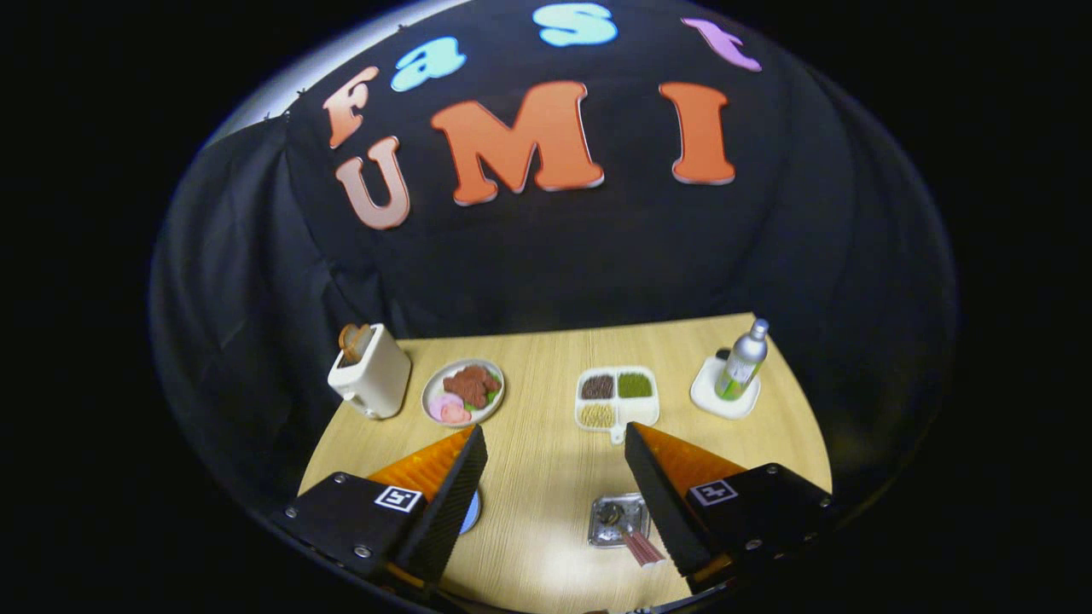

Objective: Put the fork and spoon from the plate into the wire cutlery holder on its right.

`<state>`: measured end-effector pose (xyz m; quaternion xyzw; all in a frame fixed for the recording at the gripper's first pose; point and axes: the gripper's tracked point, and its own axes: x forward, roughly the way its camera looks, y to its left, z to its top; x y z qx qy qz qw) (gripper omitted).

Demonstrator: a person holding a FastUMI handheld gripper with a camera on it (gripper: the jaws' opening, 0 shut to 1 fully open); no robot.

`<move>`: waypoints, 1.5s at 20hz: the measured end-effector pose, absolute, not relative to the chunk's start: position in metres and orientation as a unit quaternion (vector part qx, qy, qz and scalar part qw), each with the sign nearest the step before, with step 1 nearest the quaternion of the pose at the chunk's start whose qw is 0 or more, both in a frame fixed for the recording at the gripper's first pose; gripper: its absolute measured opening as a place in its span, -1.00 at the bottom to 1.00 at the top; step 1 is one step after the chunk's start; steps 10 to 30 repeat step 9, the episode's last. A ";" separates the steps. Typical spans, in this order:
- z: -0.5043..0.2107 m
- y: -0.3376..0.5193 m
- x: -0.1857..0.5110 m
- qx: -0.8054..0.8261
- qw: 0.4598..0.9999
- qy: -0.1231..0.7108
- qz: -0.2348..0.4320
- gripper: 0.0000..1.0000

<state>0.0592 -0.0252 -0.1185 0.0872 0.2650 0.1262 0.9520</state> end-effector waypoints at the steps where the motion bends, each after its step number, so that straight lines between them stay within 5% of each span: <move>1: -0.097 -0.025 0.064 0.083 0.969 0.209 0.107 0.96; 9: 0.021 -0.040 0.060 0.024 1.000 0.001 0.017 0.95; 30: 0.021 -0.040 0.060 0.024 1.000 0.001 0.017 0.95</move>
